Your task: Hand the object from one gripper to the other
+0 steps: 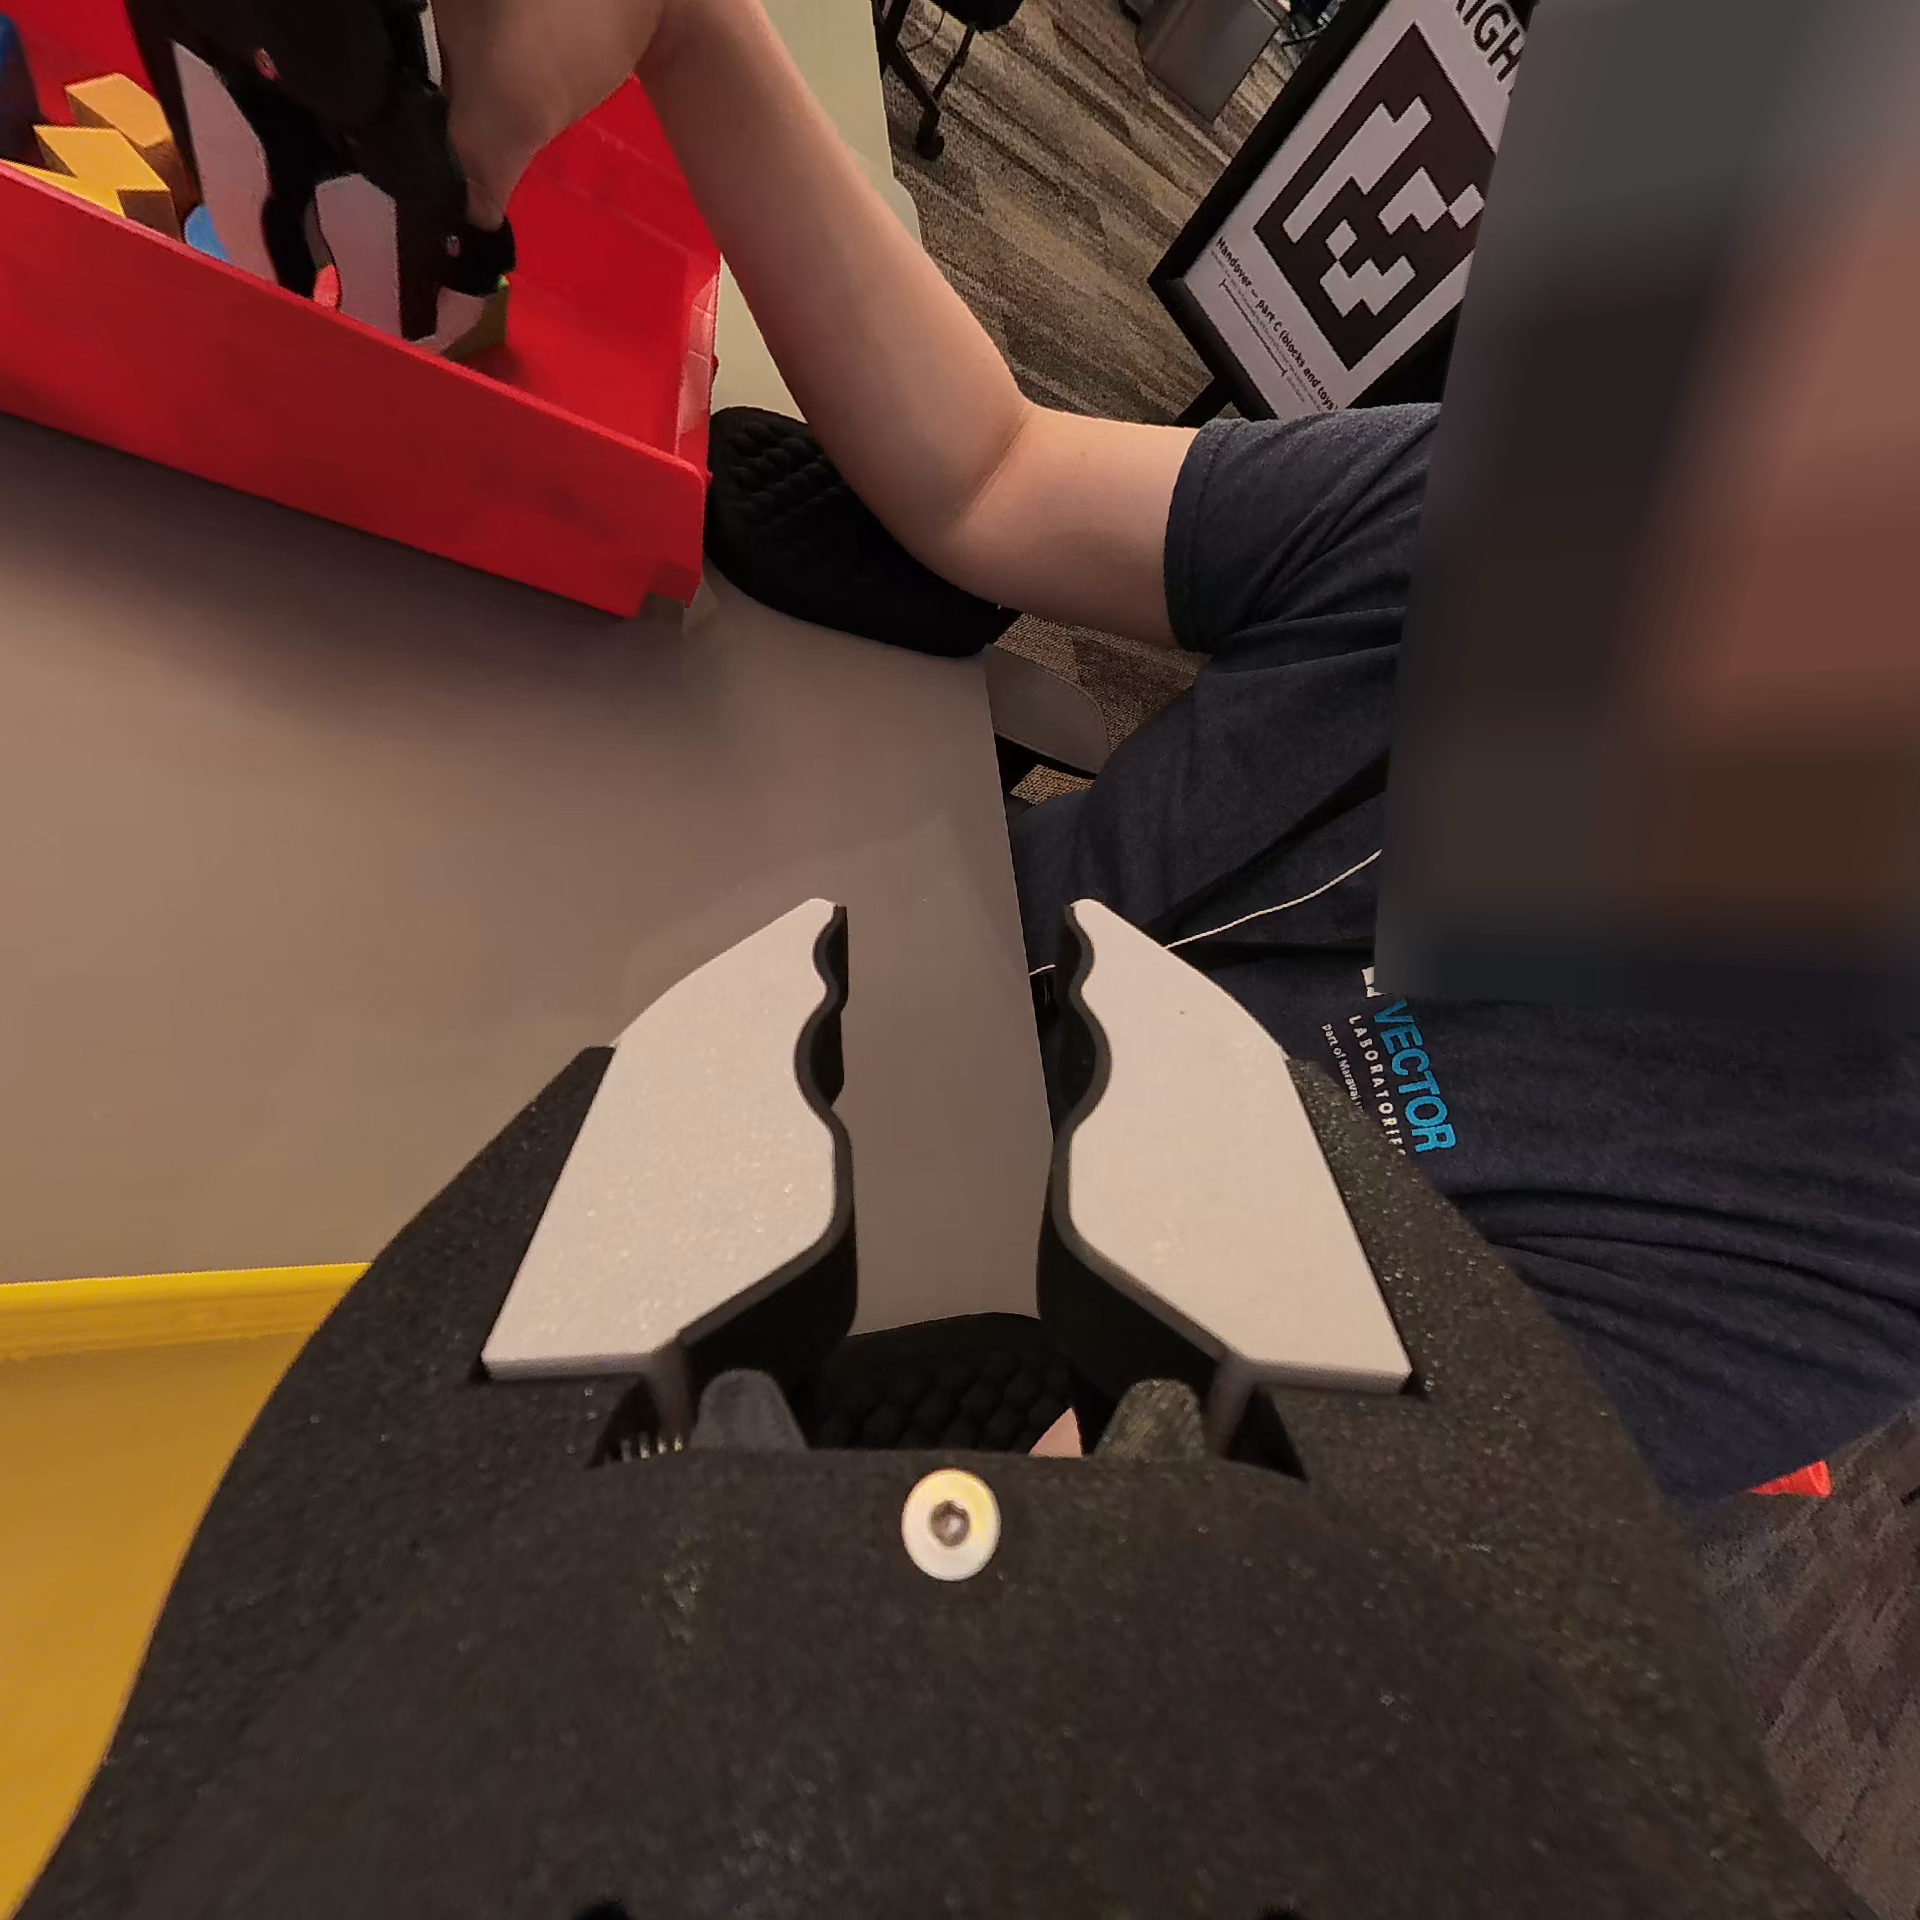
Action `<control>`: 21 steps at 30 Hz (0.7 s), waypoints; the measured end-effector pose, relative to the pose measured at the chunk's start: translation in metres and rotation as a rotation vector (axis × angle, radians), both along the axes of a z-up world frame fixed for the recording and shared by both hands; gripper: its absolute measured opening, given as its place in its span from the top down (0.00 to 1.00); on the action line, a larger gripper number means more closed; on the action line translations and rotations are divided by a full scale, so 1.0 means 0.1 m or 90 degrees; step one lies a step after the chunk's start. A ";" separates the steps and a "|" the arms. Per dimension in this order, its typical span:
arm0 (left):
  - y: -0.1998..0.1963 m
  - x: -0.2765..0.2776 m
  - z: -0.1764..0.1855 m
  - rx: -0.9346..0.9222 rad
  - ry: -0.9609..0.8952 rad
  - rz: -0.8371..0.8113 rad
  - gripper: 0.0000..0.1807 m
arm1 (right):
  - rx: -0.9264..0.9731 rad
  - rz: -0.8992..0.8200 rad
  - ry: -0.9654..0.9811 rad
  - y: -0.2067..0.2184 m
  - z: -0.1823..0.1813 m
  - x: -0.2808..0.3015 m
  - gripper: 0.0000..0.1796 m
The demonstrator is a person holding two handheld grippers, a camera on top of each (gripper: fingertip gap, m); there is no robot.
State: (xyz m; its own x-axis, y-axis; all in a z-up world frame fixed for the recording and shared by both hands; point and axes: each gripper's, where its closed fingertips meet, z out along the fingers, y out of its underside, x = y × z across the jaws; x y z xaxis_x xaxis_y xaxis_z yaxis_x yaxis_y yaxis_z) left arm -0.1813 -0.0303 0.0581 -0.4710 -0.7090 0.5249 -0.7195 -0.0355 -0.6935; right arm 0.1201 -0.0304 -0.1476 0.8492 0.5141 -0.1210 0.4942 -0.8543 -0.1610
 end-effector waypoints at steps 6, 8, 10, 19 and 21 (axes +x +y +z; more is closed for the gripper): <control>0.01 0.01 -0.01 0.003 0.003 0.006 0.79 | -0.019 0.009 -0.003 -0.03 -0.03 -0.01 0.88; 0.05 0.04 -0.01 0.007 0.000 0.021 0.79 | -0.009 0.016 -0.008 0.00 -0.03 0.00 0.88; 0.14 0.08 -0.03 0.027 -0.002 0.055 0.80 | -0.012 0.016 -0.004 0.00 -0.03 0.00 0.88; 0.66 0.24 0.05 0.162 -0.060 0.233 0.81 | 0.020 0.027 -0.063 -0.01 0.09 0.14 0.87; 0.81 0.25 0.07 0.232 -0.079 0.278 0.81 | 0.052 0.017 -0.088 0.00 0.22 0.21 0.87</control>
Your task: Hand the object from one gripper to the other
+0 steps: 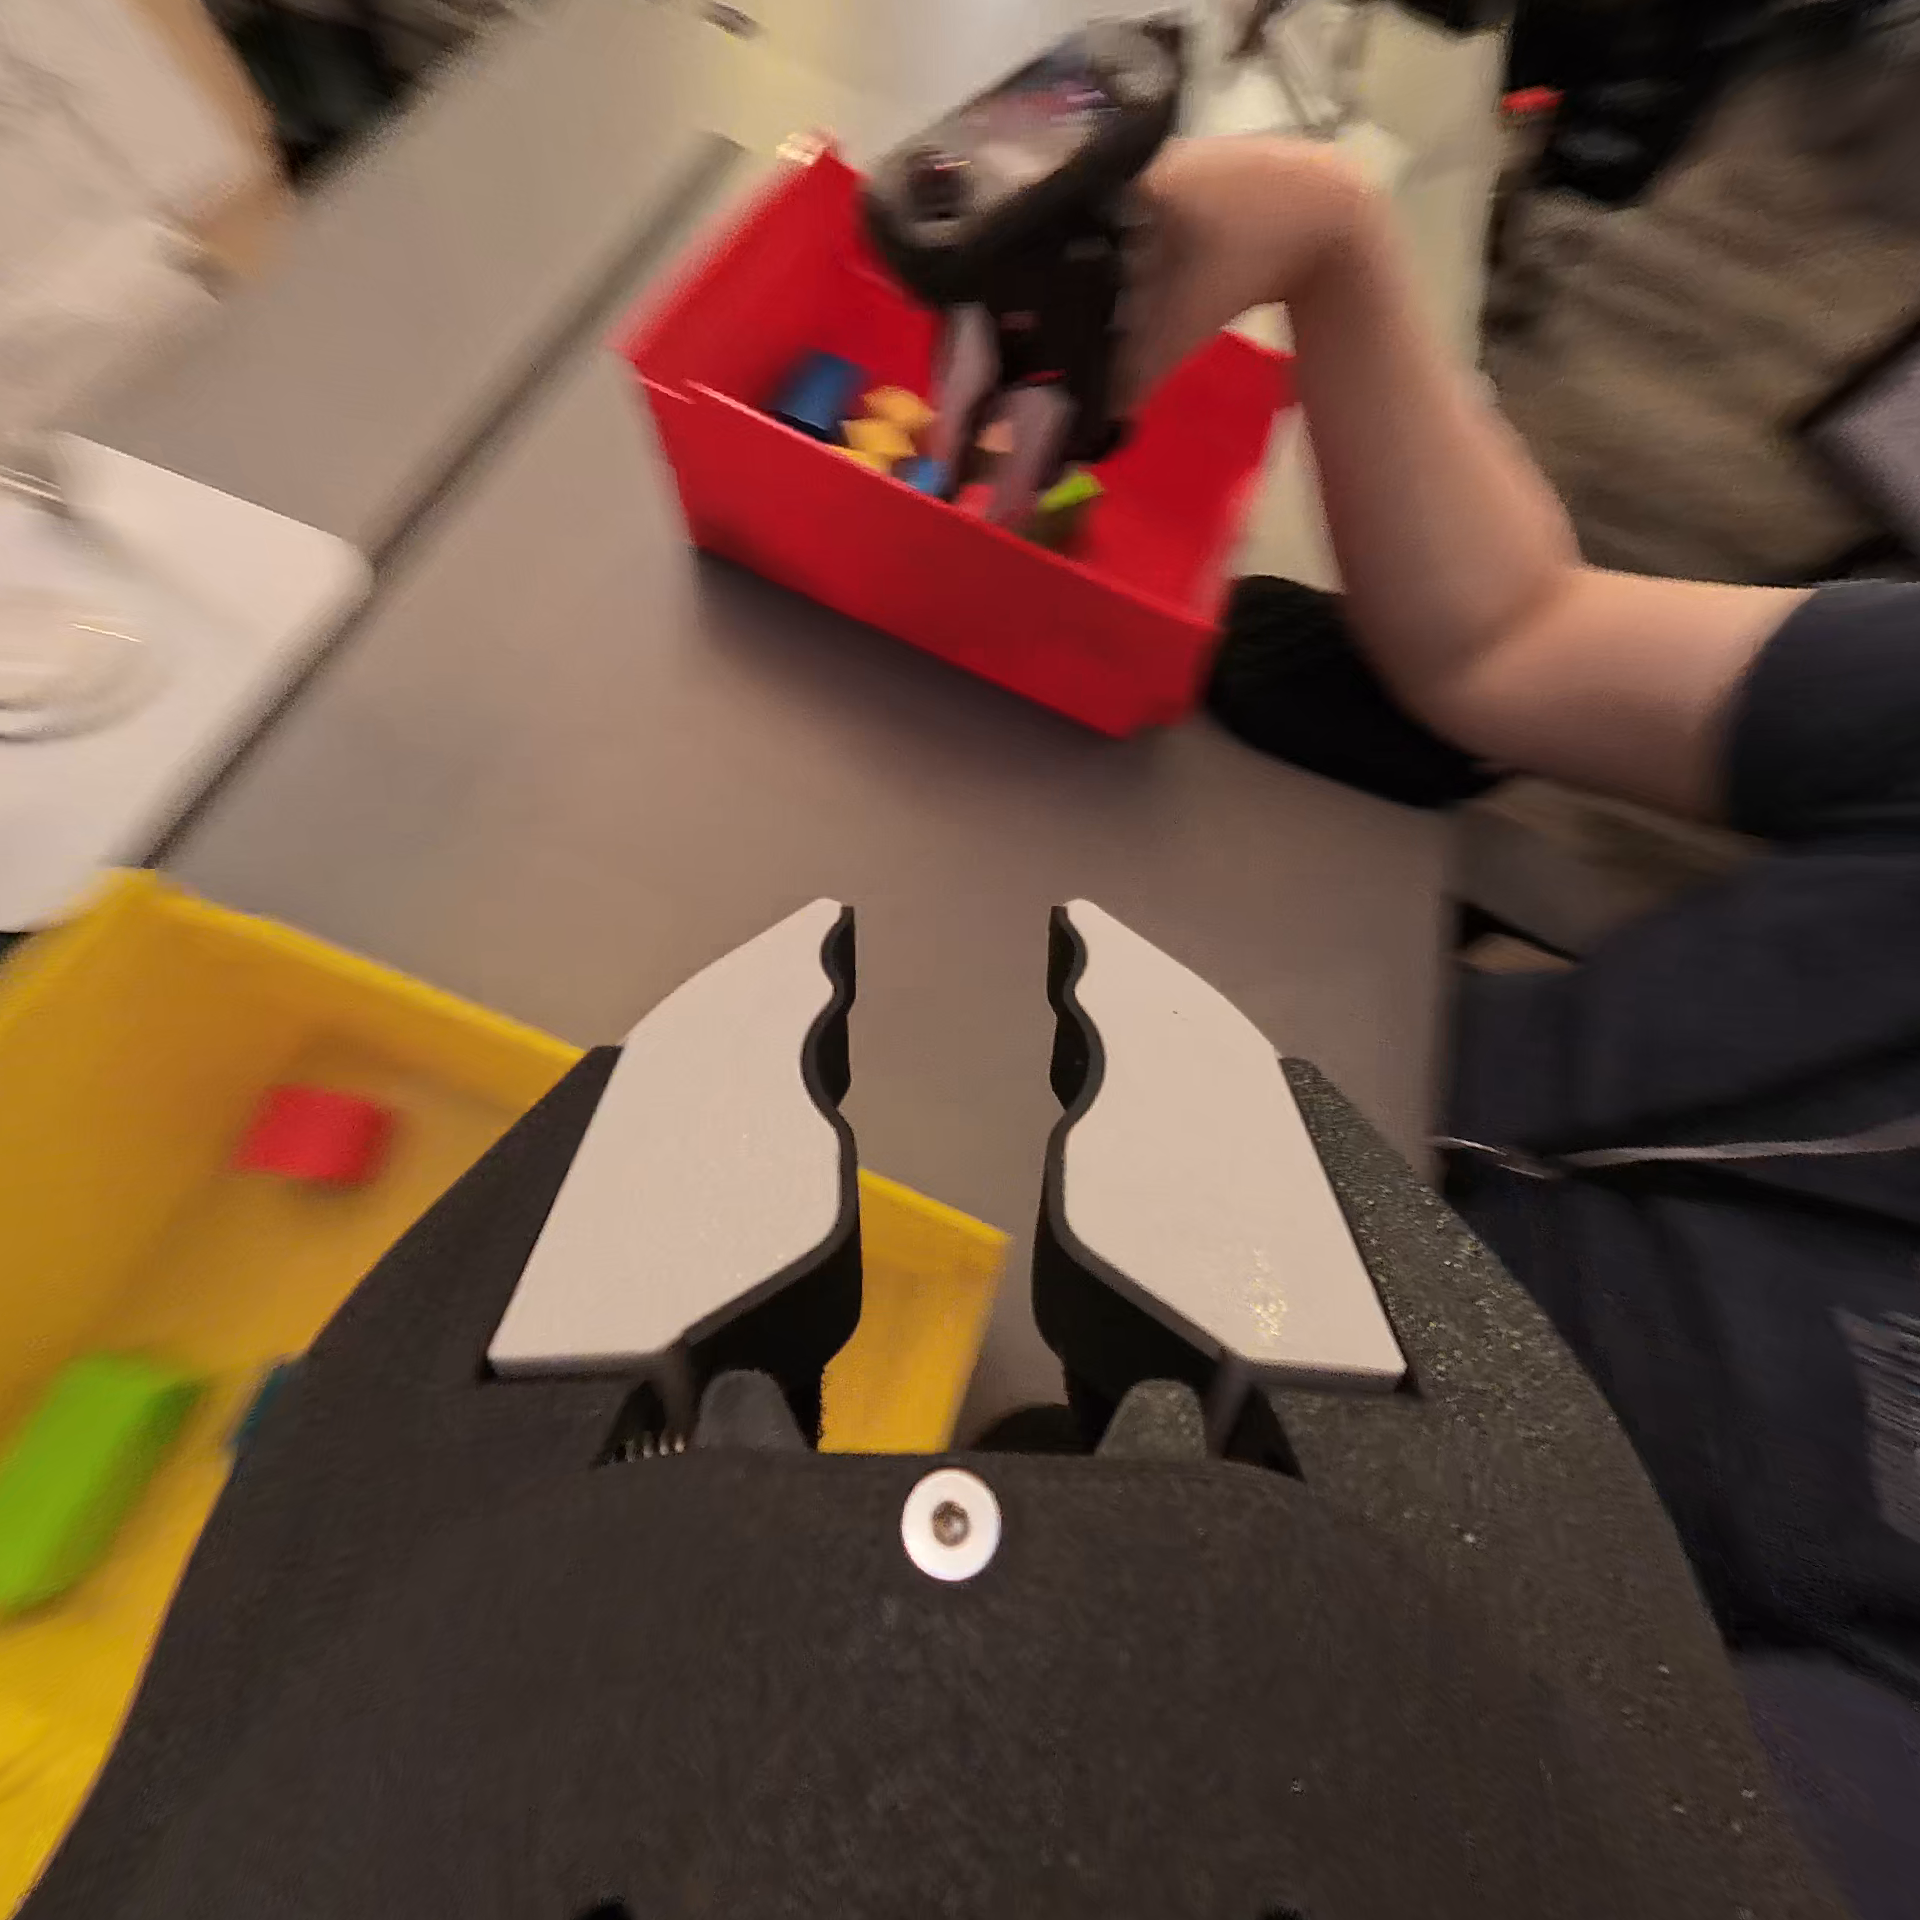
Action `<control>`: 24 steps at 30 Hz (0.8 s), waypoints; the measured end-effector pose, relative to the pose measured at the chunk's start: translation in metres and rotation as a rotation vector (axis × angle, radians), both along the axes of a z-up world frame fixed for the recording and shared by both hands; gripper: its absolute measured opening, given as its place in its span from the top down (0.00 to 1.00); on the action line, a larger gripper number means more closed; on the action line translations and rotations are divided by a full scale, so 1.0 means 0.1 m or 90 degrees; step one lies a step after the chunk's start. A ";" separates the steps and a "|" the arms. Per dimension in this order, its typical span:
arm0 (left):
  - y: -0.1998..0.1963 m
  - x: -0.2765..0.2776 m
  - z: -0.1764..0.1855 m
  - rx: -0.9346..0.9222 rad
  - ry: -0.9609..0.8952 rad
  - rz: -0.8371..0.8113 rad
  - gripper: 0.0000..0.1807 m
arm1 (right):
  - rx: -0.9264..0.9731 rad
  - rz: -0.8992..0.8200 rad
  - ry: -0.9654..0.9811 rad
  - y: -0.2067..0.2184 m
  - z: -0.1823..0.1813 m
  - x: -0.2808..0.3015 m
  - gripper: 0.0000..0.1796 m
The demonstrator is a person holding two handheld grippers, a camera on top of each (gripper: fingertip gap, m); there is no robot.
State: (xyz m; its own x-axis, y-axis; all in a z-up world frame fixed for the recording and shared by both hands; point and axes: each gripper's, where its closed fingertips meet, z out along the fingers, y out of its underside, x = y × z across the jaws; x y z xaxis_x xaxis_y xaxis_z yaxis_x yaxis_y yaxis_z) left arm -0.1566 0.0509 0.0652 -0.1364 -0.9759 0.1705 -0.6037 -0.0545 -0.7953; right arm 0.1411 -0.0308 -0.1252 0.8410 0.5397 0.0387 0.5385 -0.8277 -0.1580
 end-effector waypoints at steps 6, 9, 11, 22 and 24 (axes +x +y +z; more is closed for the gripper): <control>0.21 0.01 0.20 0.104 -0.071 0.081 0.80 | 0.157 -0.030 -0.083 0.11 0.60 0.12 0.87; 0.31 0.01 0.25 0.095 -0.094 0.115 0.75 | 0.263 -0.045 -0.143 0.21 0.98 0.14 0.87; 0.38 0.02 0.30 0.074 -0.115 0.137 0.73 | 0.337 -0.054 -0.173 0.28 1.24 0.11 0.87; 0.70 -0.11 0.48 0.154 -0.180 0.247 0.71 | 0.547 -0.118 -0.285 0.34 2.00 -0.01 0.87; 0.73 -0.13 0.51 0.159 -0.194 0.262 0.71 | 0.565 -0.118 -0.298 0.35 2.05 -0.02 0.86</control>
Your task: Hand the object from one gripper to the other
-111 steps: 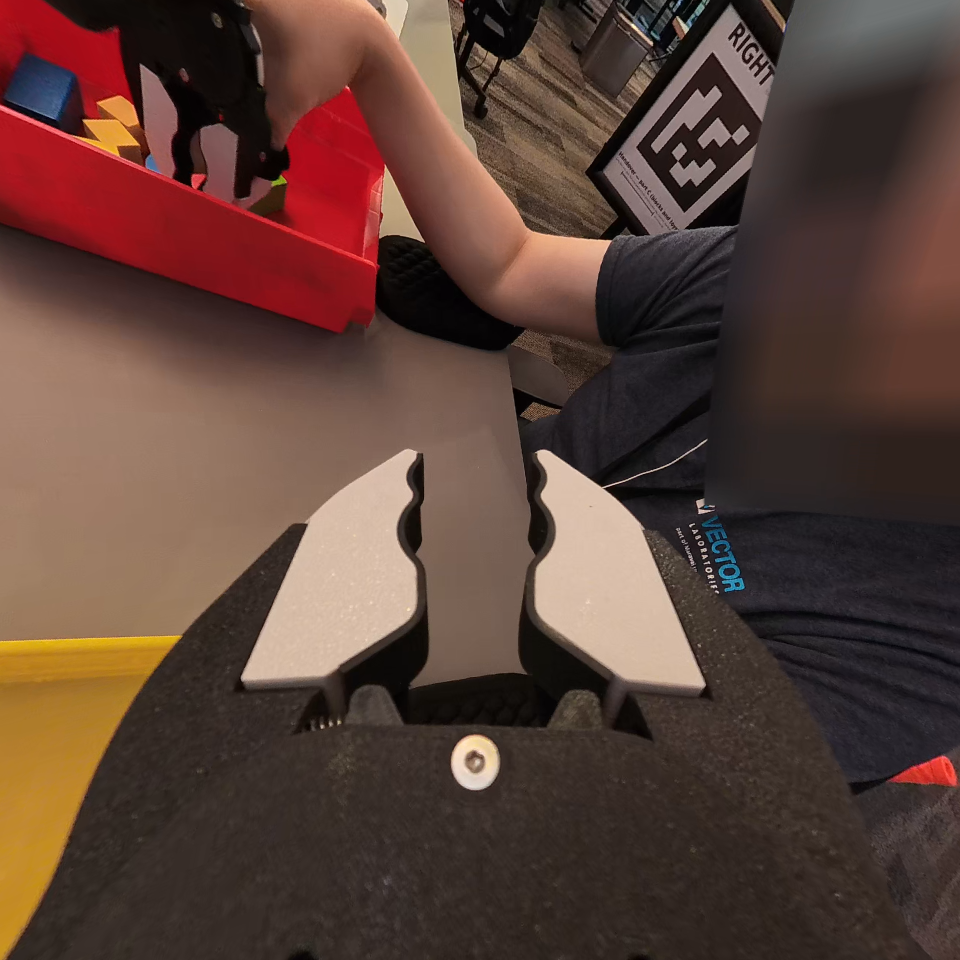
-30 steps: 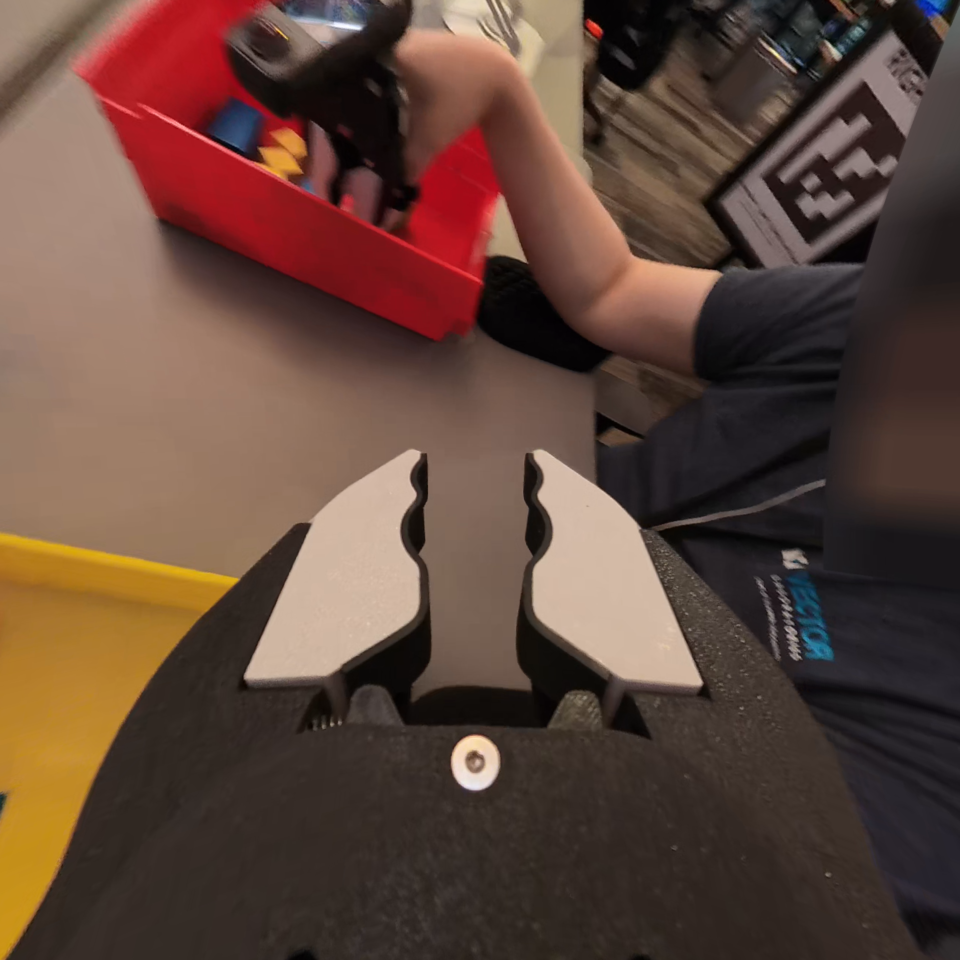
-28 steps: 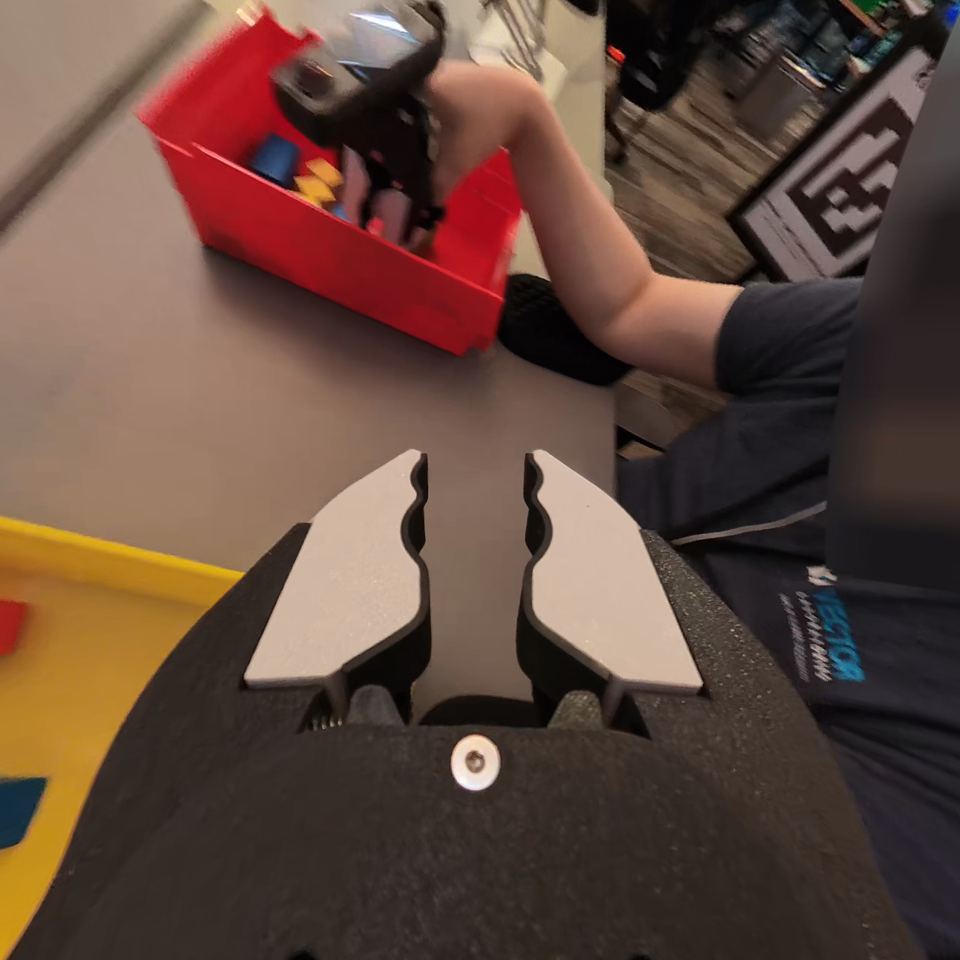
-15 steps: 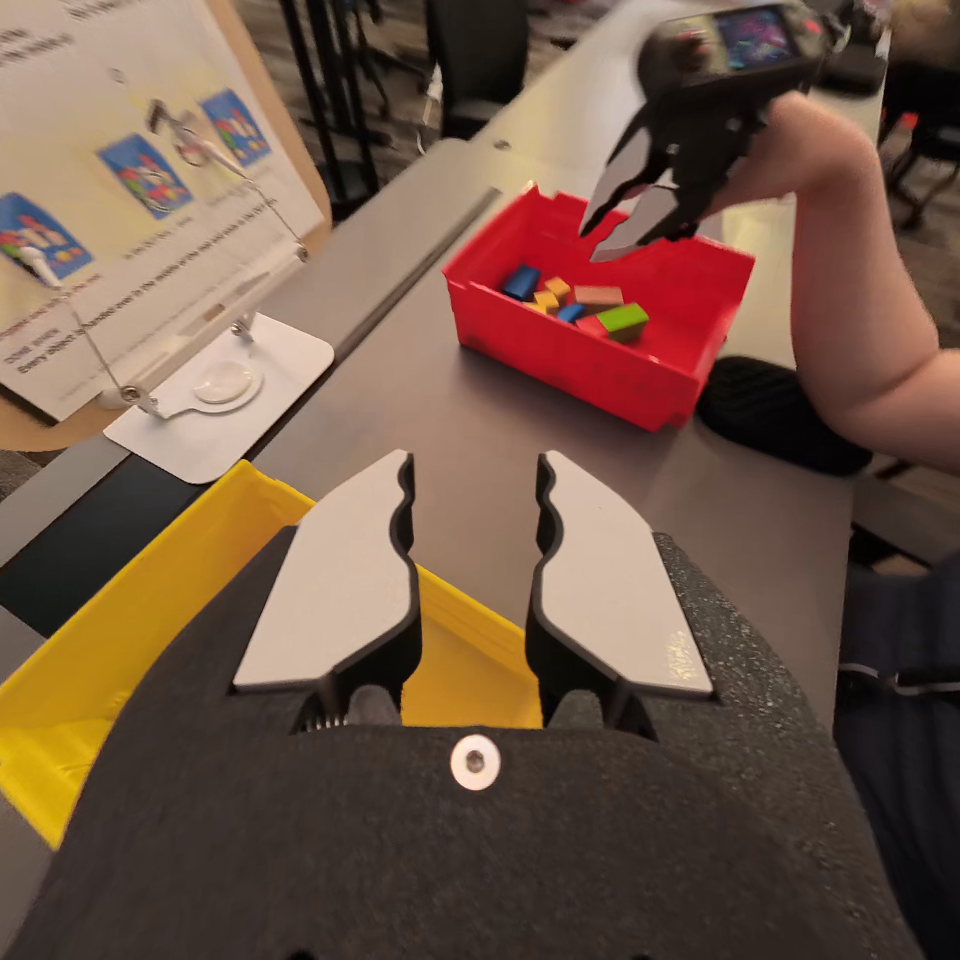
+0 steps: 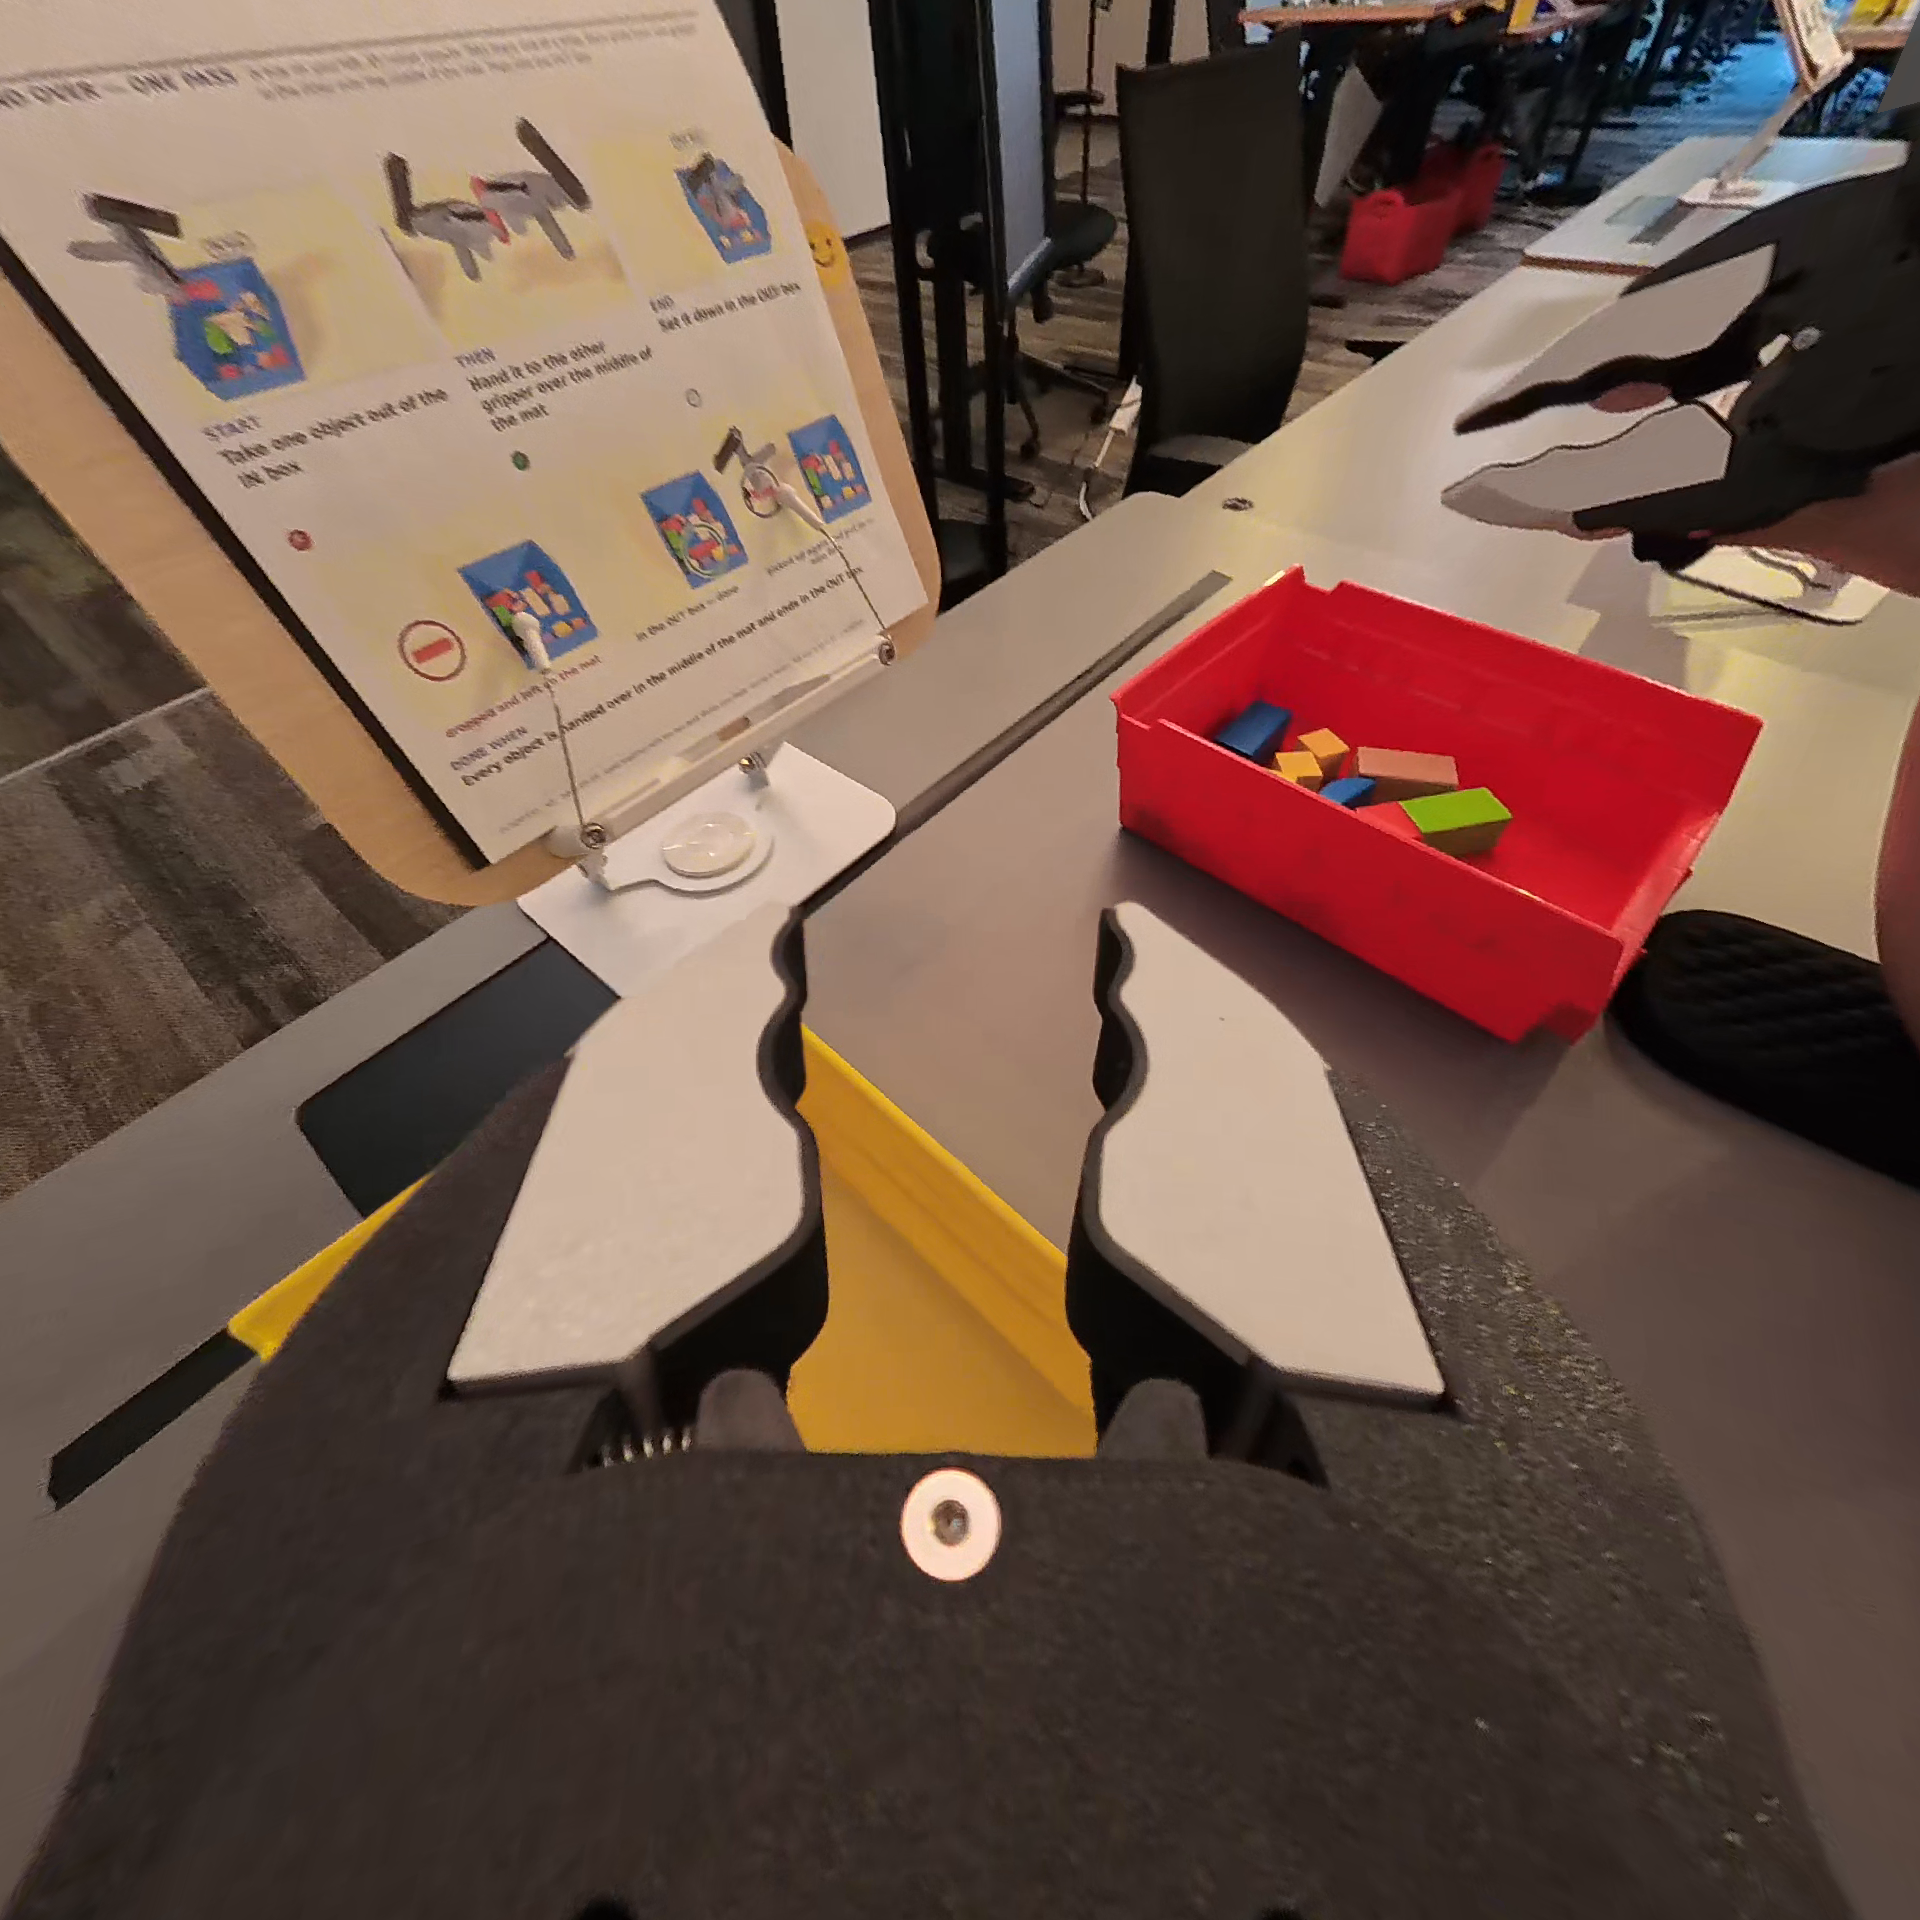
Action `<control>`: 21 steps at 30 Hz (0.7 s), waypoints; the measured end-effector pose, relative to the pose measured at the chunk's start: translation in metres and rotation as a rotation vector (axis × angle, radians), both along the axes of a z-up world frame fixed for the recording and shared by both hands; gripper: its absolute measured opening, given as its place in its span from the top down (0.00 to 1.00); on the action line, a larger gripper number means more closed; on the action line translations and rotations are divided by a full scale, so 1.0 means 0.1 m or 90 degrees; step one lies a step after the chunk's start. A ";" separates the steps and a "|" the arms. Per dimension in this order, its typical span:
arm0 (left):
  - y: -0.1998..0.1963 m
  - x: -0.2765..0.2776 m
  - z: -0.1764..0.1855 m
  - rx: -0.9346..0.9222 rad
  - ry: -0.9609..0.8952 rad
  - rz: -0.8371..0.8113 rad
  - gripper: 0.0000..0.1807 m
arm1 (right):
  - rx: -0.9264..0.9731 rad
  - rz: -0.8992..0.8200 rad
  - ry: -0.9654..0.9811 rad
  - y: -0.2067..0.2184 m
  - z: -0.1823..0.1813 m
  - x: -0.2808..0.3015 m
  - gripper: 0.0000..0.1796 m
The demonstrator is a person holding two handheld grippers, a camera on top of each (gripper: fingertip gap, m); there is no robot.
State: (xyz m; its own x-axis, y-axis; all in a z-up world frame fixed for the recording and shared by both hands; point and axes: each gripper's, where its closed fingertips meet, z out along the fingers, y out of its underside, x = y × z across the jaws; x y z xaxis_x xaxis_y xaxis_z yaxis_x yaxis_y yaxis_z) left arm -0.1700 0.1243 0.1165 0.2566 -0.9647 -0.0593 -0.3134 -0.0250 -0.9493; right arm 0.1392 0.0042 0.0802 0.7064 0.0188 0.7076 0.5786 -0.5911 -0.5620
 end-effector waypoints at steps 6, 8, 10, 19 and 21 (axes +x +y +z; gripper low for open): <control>0.26 -0.15 -0.01 0.031 -0.020 0.080 0.65 | 0.092 -0.009 -0.012 0.02 0.23 0.01 0.78; 0.45 -0.26 -0.16 0.051 0.013 0.133 0.62 | 0.105 0.003 0.001 0.01 0.26 0.00 0.78; 0.62 -0.36 -0.43 0.045 0.096 0.171 0.63 | 0.107 0.008 0.008 0.02 0.26 0.00 0.78; 1.00 -0.61 -1.66 -0.219 0.372 0.296 0.71 | 0.056 0.010 0.003 0.08 0.09 0.01 0.78; 1.03 -0.60 -1.88 -0.280 0.396 0.313 0.71 | 0.049 0.014 0.003 0.08 0.07 0.00 0.78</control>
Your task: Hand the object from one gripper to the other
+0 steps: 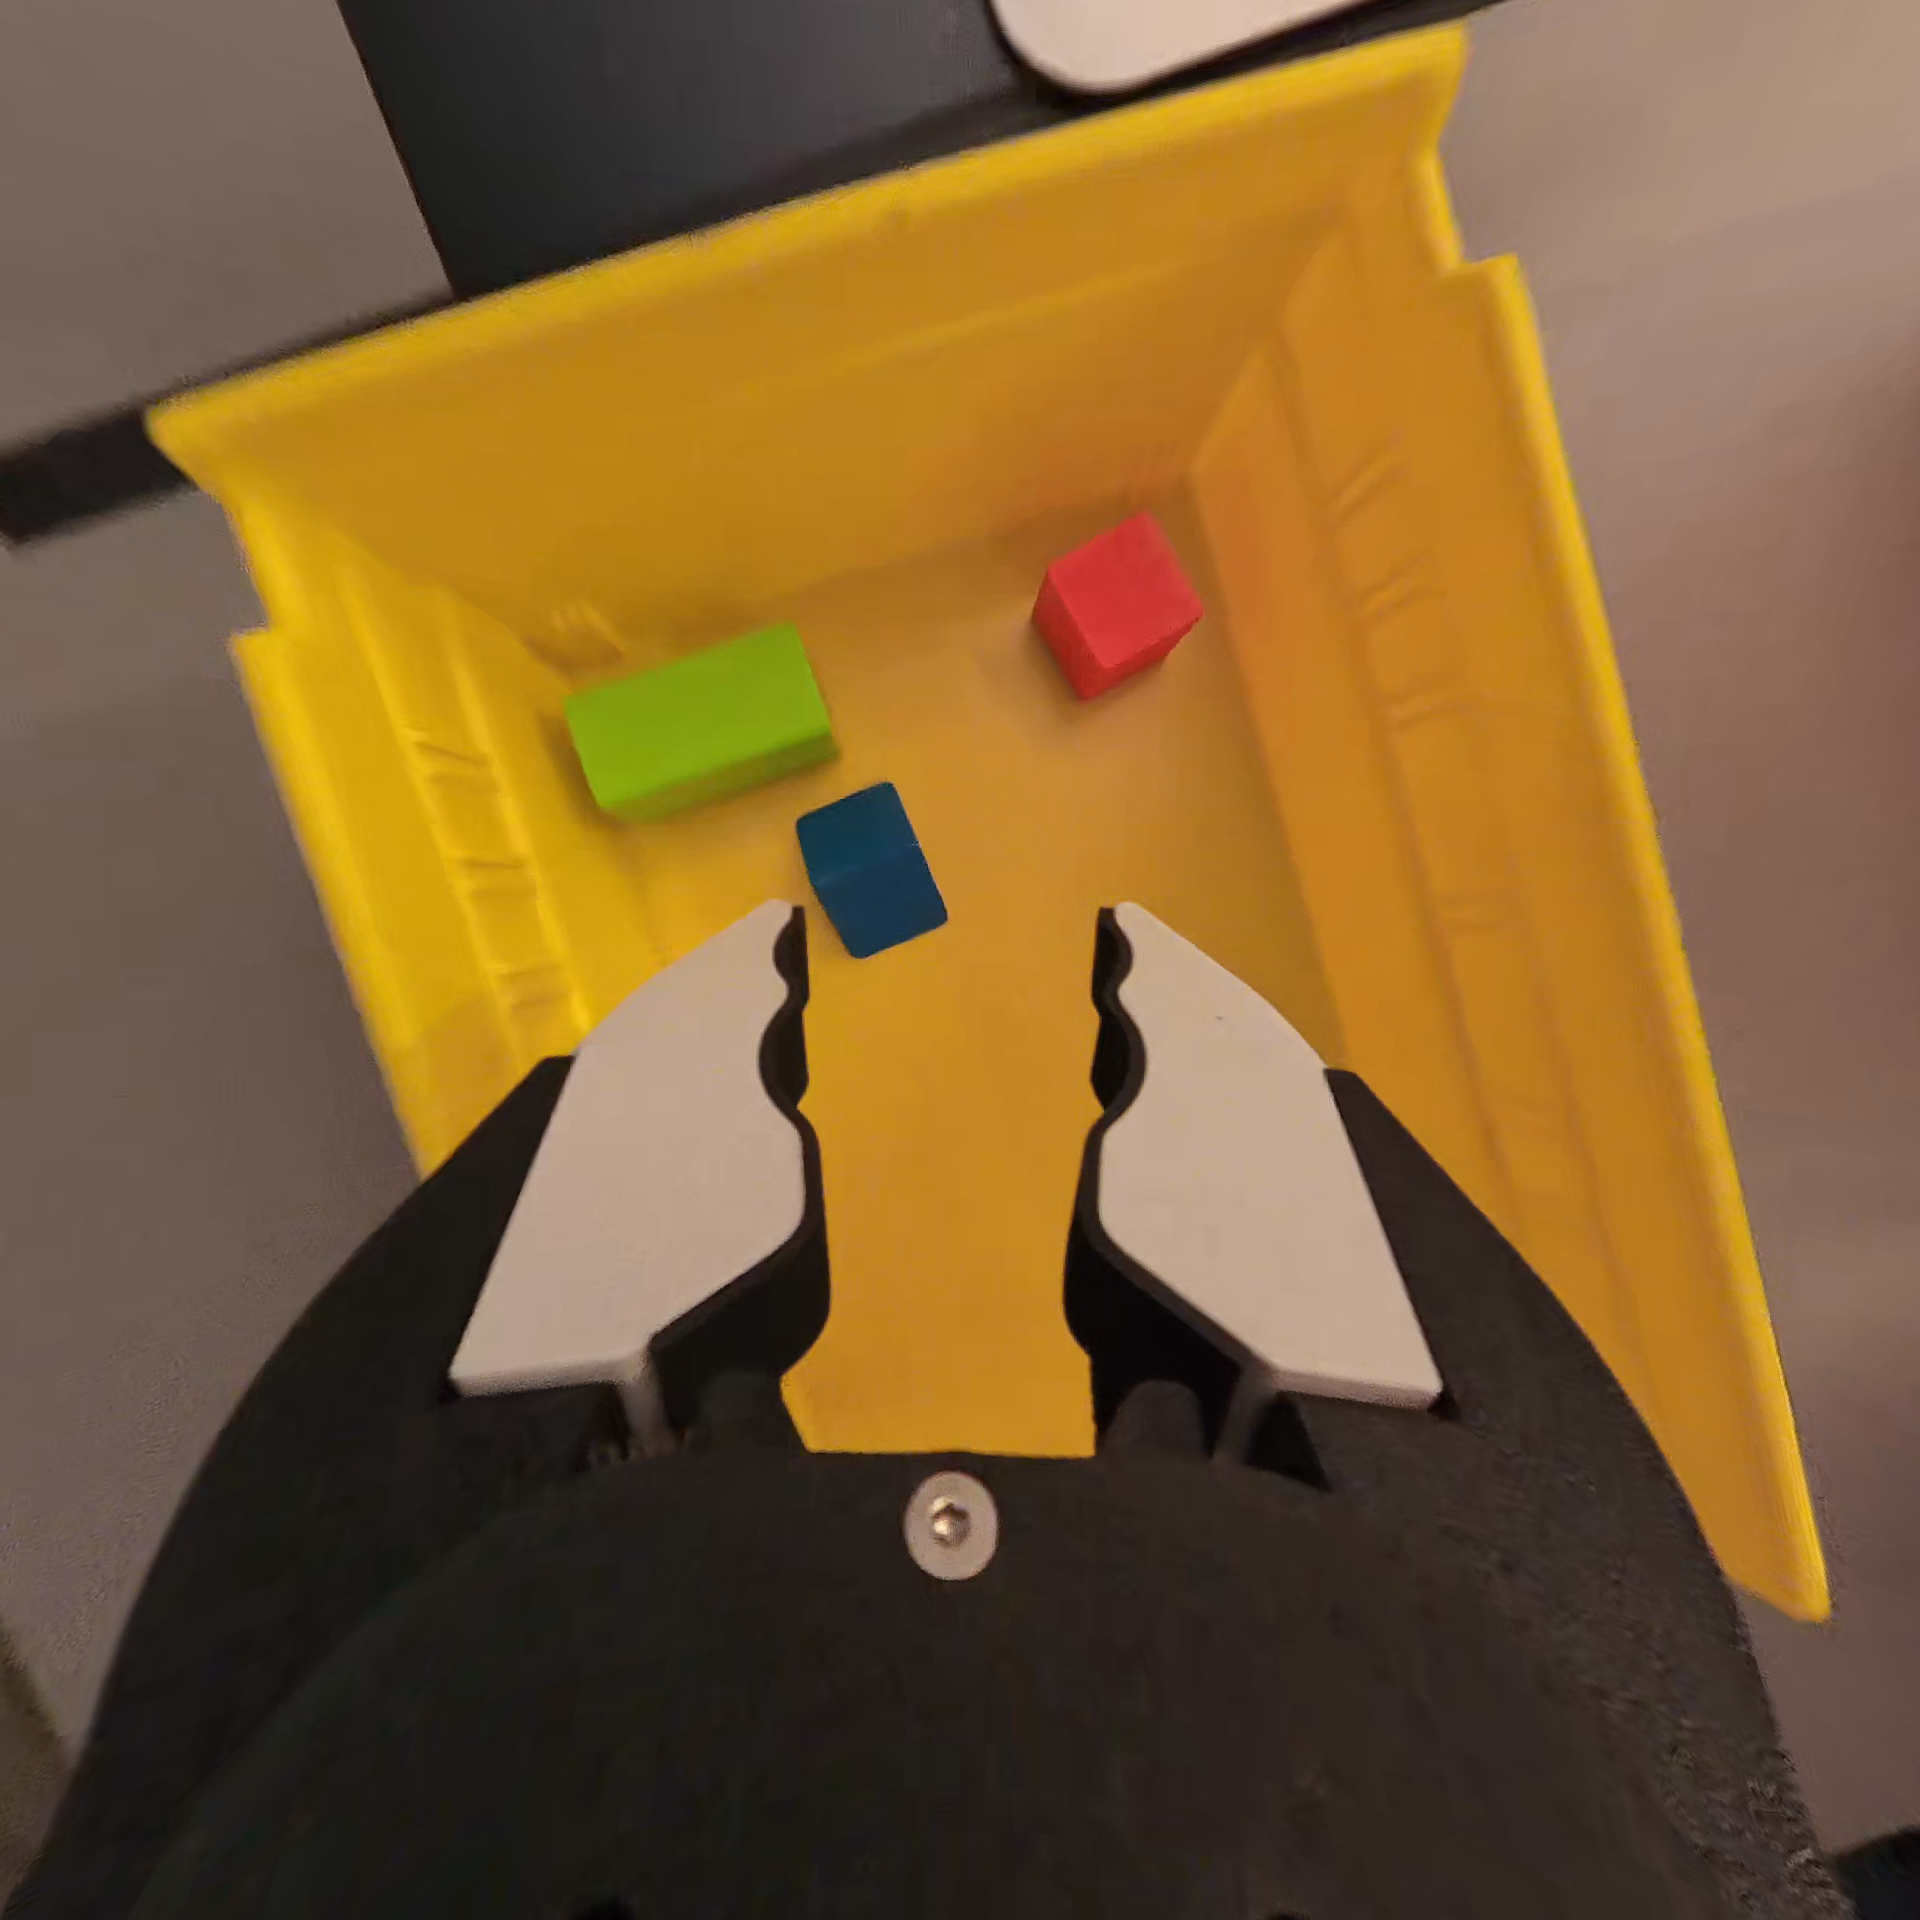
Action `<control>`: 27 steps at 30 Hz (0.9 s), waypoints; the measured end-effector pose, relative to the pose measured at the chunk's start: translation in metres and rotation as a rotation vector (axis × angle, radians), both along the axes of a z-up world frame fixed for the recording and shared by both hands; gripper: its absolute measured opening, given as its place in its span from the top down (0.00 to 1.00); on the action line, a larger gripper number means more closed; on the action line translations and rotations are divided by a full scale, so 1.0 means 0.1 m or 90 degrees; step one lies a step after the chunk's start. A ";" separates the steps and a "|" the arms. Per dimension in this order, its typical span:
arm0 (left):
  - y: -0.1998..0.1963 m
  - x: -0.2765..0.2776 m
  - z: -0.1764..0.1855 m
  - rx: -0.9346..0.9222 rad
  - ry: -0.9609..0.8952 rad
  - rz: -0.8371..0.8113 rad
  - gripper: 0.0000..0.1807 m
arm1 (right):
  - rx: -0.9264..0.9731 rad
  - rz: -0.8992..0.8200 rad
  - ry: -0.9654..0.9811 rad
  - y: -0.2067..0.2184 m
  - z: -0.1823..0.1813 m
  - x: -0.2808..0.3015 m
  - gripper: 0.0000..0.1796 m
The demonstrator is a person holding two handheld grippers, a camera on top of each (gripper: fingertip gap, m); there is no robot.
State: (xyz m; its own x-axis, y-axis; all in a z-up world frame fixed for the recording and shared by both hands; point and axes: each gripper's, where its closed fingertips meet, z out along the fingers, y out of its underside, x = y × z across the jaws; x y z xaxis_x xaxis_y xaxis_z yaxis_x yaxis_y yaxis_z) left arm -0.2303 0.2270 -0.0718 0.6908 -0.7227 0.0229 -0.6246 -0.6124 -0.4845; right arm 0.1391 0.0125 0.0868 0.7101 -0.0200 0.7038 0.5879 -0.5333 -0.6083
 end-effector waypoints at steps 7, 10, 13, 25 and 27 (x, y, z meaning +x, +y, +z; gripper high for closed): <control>0.16 -0.04 -0.44 -0.076 0.018 0.072 0.68 | -0.021 0.002 -0.004 0.00 -0.06 0.01 0.78; 0.19 -0.06 -0.56 -0.096 0.028 0.085 0.68 | -0.030 0.000 -0.010 0.01 -0.09 0.02 0.78; 0.20 -0.08 -0.67 -0.110 0.047 0.094 0.70 | -0.045 0.003 -0.015 0.02 -0.13 0.01 0.78; 0.24 -0.15 -0.82 -0.114 0.093 0.098 0.82 | -0.079 0.007 -0.033 0.04 -0.23 0.00 0.78; 0.27 -0.17 -0.79 -0.099 0.103 0.090 0.82 | -0.082 0.009 -0.036 0.05 -0.24 -0.01 0.78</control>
State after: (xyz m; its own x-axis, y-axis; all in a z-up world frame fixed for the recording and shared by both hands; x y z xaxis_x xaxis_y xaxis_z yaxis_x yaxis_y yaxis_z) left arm -0.2477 0.2539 -0.1507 0.7887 -0.6147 0.0063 -0.5890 -0.7586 -0.2787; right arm 0.1382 0.0177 0.0627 0.6693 0.0827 0.7384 0.6273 -0.5956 -0.5018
